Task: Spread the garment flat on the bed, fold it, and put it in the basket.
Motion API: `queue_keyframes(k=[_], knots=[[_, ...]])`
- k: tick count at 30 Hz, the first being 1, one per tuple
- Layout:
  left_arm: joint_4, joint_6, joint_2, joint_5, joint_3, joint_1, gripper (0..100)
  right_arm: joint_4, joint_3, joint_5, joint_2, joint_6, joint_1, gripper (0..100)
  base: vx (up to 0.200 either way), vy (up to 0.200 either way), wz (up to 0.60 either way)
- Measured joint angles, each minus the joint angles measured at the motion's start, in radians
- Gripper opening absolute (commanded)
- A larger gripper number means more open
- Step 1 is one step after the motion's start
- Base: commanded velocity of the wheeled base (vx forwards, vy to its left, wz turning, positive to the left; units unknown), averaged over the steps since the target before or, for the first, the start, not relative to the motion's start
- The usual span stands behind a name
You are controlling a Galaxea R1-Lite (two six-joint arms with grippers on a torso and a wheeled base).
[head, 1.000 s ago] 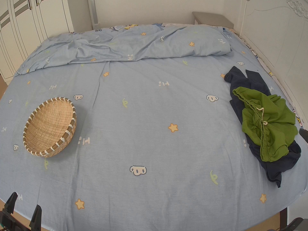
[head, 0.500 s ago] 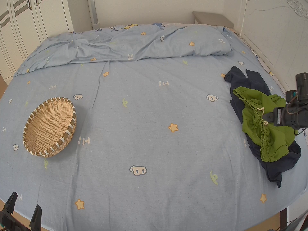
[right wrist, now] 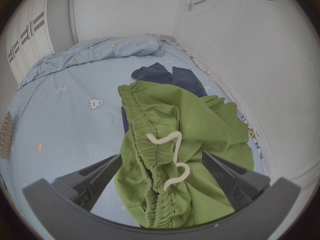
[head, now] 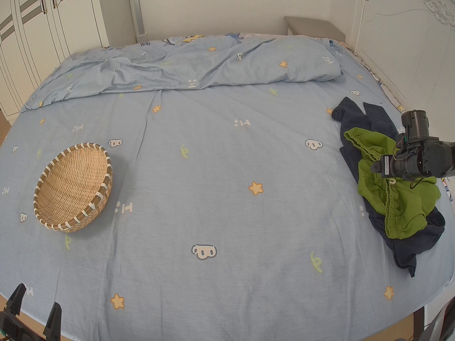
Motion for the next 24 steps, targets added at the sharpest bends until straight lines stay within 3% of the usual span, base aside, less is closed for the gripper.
queue_keyframes(k=[9,10,24], knots=[[0.0,0.0,0.0,0.0,0.0,0.0,100,-0.006,-0.037,0.002,0.048,0.002,0.008,100,0.0,0.0,0.0],[0.0,0.0,0.0,0.0,0.0,0.0,100,-0.005,-0.041,0.001,0.054,0.003,0.009,0,0.0,0.0,0.0],[0.0,0.0,0.0,0.0,0.0,0.0,100,0.01,-0.073,0.003,0.098,0.007,0.02,0,0.0,0.0,0.0]])
